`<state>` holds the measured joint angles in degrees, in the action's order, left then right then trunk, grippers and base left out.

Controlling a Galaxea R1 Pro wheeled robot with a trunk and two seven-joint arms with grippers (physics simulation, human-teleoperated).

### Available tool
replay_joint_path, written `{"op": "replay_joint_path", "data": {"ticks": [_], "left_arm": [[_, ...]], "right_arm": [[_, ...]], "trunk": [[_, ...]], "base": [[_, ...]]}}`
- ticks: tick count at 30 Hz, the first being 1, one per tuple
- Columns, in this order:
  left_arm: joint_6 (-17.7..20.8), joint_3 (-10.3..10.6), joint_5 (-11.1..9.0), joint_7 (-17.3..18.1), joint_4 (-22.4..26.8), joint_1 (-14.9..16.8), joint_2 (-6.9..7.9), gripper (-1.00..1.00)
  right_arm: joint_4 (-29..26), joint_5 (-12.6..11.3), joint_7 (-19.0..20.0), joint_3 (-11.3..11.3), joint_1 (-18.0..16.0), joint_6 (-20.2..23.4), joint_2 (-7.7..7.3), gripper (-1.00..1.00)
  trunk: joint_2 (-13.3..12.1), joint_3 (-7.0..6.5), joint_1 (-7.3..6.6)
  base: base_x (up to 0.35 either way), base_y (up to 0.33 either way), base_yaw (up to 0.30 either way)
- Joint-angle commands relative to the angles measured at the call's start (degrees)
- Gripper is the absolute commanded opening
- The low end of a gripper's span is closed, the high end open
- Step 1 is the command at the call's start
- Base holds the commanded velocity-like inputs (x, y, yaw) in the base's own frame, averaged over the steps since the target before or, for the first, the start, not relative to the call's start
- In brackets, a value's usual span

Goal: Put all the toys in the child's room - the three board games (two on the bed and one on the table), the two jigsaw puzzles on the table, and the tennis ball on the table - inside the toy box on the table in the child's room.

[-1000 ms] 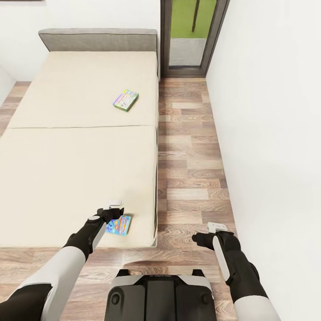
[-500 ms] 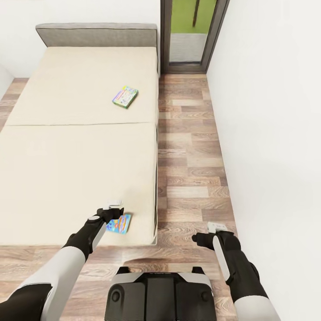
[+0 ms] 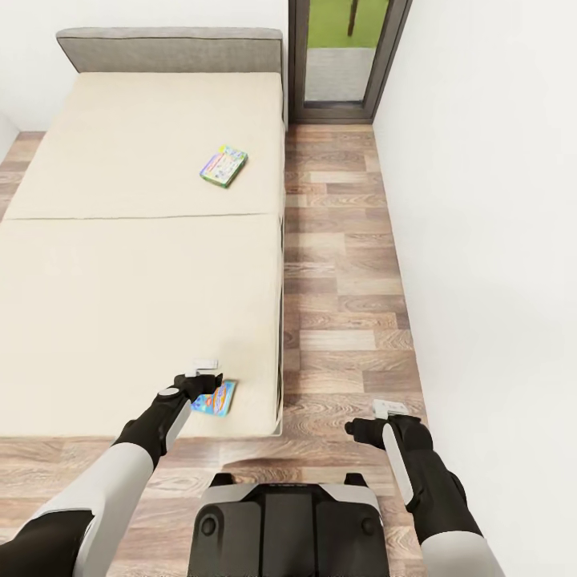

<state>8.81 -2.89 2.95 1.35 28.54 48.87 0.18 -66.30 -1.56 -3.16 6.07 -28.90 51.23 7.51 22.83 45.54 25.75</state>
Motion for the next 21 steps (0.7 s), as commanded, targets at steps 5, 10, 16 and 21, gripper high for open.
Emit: {"op": "replay_joint_path", "data": {"ticks": [5,10,16,21], "left_arm": [[-0.05,-0.21,0.31,0.14,0.11,0.0,-0.02,1.0],[-0.72,-0.24,0.31,0.14,0.11,0.0,-0.01,1.0],[-0.87,-0.31,0.31,0.14,0.11,0.0,0.0,1.0],[-0.92,-0.29,0.31,0.11,0.11,0.0,0.0,1.0]], "right_arm": [[-0.06,-0.2,-0.26,0.08,-0.04,0.2,0.05,1.0],[-0.11,-0.2,-0.26,0.08,-0.02,0.19,0.05,1.0],[-0.14,-0.2,-0.26,0.08,-0.02,0.19,0.05,1.0],[-0.15,-0.2,-0.26,0.08,-0.02,0.19,0.05,1.0]], "trunk": [[0.09,0.32,0.03],[0.09,0.38,0.03],[0.09,0.4,0.03],[0.09,0.4,0.03]], "base": [[0.0,0.0,0.0],[0.0,0.0,0.0],[0.0,0.0,0.0],[0.0,0.0,0.0]]}}
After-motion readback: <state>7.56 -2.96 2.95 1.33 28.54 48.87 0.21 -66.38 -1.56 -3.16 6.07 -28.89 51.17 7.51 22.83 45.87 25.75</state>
